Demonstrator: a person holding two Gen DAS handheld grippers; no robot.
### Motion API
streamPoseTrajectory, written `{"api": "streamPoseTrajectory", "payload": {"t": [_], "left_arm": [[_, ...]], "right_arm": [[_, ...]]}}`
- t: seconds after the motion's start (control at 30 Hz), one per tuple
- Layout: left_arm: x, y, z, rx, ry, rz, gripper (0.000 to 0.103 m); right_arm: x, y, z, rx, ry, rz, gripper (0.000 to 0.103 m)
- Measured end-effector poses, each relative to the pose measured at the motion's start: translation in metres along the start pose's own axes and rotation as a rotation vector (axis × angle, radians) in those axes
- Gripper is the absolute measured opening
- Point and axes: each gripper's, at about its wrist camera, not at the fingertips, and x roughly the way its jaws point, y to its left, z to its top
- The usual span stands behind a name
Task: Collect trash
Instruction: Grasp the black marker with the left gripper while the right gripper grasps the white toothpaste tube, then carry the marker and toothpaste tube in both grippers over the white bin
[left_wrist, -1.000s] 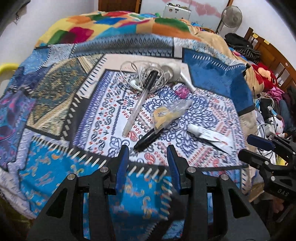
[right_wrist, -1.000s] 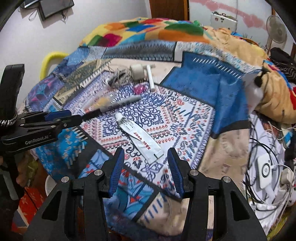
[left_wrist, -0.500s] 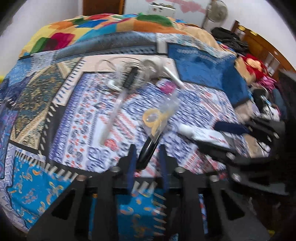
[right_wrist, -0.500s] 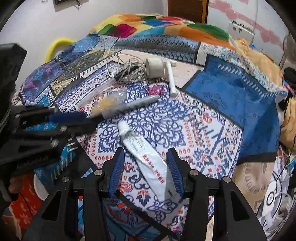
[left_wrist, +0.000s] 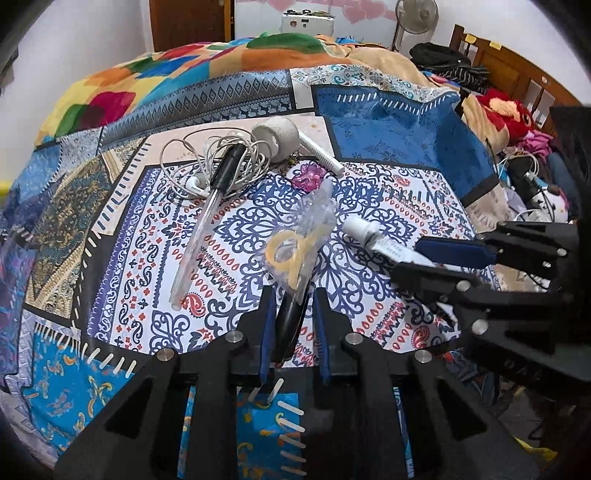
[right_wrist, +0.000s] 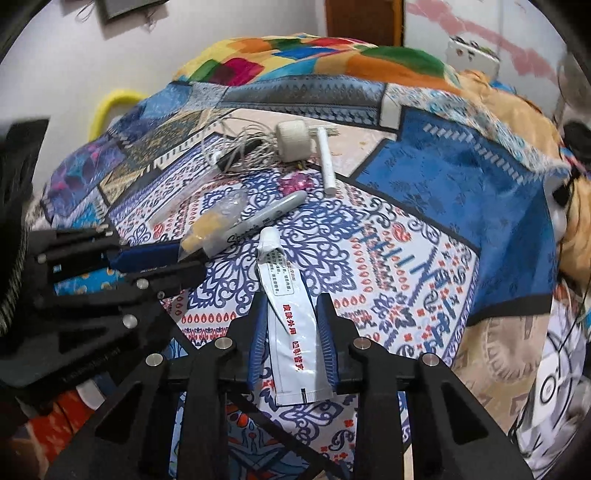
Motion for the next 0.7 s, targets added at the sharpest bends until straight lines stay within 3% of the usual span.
{"api": "streamPoseTrajectory", "payload": {"t": [0.27,0.43,0.7], "left_arm": [[-0.011,-0.007,-0.004,-0.058,0.037,-0.064,0.011],[-0.042,-0.019,0.004,-0.072,-0.013,-0.090,0.011],[-0.109,-0.025,0.014,-0.074,-0.116,-0.071,0.011]], "right_arm": [[-0.025,-0.004,-0.002,0.072,-0.026,-0.024,0.025],[-0.052,-0.004,0.003,0.093,-0.064,-0.040,0.025],[-0.108,0.005,0.009,0.100,-0.144,-0.070,0.025]]}}
